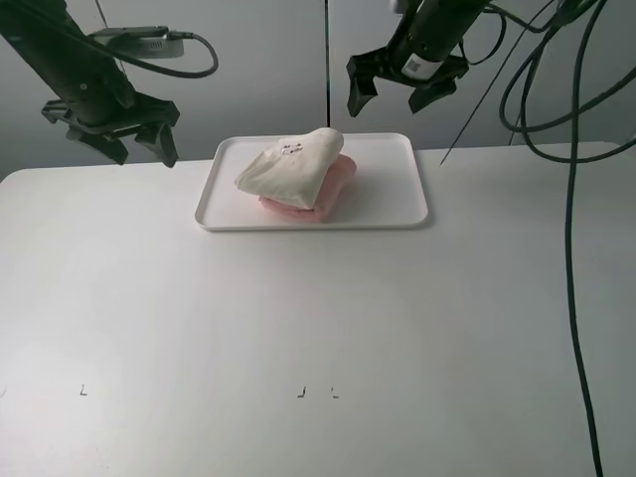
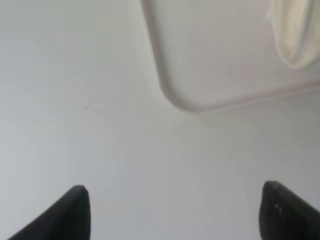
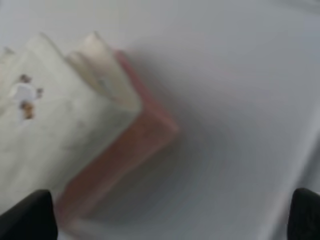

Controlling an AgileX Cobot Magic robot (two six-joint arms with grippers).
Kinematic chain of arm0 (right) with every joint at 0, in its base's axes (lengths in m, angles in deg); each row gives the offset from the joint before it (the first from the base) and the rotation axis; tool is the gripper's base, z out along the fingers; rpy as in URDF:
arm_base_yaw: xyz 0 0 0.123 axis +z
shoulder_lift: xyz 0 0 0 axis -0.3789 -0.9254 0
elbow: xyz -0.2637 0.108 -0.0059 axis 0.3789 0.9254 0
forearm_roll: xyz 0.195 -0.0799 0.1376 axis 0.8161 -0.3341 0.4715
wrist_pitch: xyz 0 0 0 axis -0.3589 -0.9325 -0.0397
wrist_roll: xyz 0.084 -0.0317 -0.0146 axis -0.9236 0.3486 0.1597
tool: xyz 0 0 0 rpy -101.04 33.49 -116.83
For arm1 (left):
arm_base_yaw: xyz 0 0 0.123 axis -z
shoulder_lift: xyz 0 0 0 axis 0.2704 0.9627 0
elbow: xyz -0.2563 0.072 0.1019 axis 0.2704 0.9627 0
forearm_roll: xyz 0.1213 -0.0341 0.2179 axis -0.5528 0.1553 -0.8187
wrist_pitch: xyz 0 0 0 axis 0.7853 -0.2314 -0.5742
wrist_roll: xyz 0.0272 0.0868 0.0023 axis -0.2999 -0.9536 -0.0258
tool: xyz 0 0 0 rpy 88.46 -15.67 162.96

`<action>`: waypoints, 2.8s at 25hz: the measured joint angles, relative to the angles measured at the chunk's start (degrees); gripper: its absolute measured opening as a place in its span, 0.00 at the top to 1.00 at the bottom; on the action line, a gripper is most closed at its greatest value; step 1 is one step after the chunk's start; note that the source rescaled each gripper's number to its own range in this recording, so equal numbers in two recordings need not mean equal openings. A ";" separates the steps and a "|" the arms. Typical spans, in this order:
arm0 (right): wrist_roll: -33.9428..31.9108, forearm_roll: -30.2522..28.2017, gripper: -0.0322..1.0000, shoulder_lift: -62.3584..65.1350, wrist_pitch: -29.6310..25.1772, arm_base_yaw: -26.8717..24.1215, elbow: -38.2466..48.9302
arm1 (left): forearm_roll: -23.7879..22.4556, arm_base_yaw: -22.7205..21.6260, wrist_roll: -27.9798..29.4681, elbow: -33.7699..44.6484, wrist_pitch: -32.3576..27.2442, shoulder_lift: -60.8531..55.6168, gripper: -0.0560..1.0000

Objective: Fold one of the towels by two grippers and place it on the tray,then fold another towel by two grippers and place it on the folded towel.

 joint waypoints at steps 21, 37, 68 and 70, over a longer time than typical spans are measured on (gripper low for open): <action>-5.01 -7.67 0.00 68.30 4.29 -0.14 60.86 | 0.10 -4.57 -1.48 38.34 6.83 -48.96 0.11; -5.65 -7.18 0.00 106.58 -12.18 -0.14 70.53 | 0.36 -4.57 -2.08 47.31 -6.18 -86.96 0.06; -2.02 -6.15 0.00 123.30 -9.22 -0.14 80.07 | 1.04 -4.57 1.59 54.32 -9.55 -105.59 0.06; -2.02 -6.15 0.00 123.30 -9.22 -0.14 80.07 | 0.93 -4.57 1.59 54.32 -9.55 -105.59 0.06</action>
